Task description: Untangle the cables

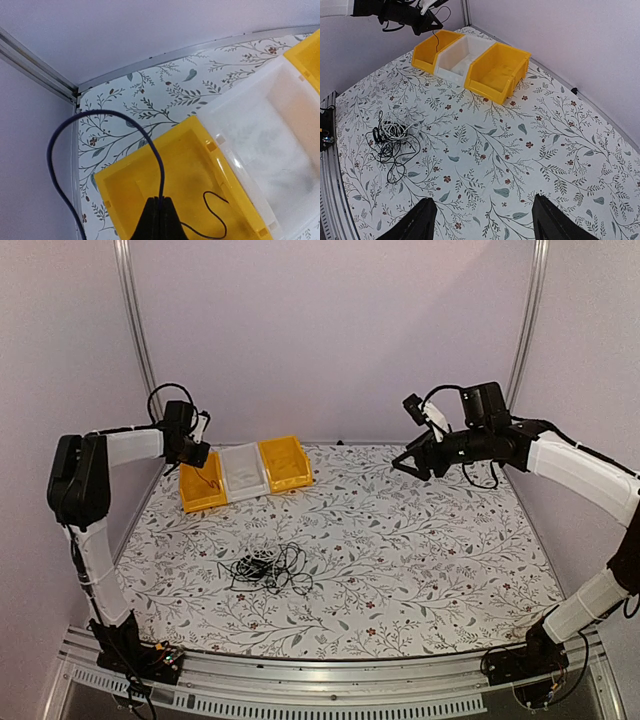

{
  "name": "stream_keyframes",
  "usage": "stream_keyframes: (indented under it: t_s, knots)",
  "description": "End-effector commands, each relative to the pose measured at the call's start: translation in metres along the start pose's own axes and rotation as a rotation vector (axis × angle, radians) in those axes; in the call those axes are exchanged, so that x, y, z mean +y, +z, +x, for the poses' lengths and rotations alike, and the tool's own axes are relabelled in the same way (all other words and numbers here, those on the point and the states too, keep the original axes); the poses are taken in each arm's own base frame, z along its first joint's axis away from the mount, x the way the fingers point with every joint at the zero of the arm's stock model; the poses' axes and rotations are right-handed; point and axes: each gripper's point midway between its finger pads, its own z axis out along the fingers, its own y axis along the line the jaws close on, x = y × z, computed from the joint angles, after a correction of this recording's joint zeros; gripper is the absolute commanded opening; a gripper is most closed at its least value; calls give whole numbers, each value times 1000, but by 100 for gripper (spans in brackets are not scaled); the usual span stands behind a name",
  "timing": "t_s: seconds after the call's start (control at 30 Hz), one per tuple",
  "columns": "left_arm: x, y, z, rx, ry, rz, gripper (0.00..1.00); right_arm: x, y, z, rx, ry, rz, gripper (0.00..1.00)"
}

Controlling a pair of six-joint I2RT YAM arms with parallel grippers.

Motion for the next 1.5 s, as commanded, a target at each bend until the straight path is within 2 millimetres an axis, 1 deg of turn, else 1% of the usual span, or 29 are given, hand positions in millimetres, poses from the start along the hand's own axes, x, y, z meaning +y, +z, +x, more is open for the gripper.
stream_keyframes:
  t_s: [0.0,0.17,0.37,0.43,0.53,0.6,0.7,0.8,0.93,1.0,1.17,1.27,1.33,1.4,1.43,1.47]
  knots:
    - [-22,21,23,40,-63,75,0,0,-7,5,7,-3,9,70]
    - [-46,22,33,60,-111,198,0,1,-9,11,15,-8,12,70]
    - [-67,20,40,100,-195,306,1,2,-7,13,13,-7,7,70]
    - [-71,22,46,132,-223,324,2,2,-6,12,10,-9,5,70]
    - [-71,23,50,167,-253,318,6,1,-4,12,11,-7,4,70]
    - [-68,19,47,169,-263,305,11,1,-3,13,12,-8,3,70]
    - [-57,7,36,166,-267,276,24,1,-2,13,12,-6,-2,70]
    - [-45,-12,21,177,-253,253,37,2,-2,12,10,-6,-5,70]
    - [-31,-41,1,144,-252,245,51,3,-2,14,14,-8,-8,70]
    - [-26,-54,-3,125,-268,241,54,3,-1,15,14,-6,-11,70]
    - [-20,-76,-7,99,-314,239,54,3,2,15,15,-3,-23,70]
    - [-18,-84,-8,86,-321,236,53,3,4,14,14,-2,-29,70]
    - [-13,-83,-2,99,-334,199,53,4,6,15,15,0,-38,70]
    - [3,-77,15,143,-378,101,55,4,7,14,11,5,-43,70]
    - [13,-72,27,173,-410,47,55,4,8,14,12,7,-47,70]
    - [18,-67,38,204,-447,32,55,5,8,14,12,9,-49,70]
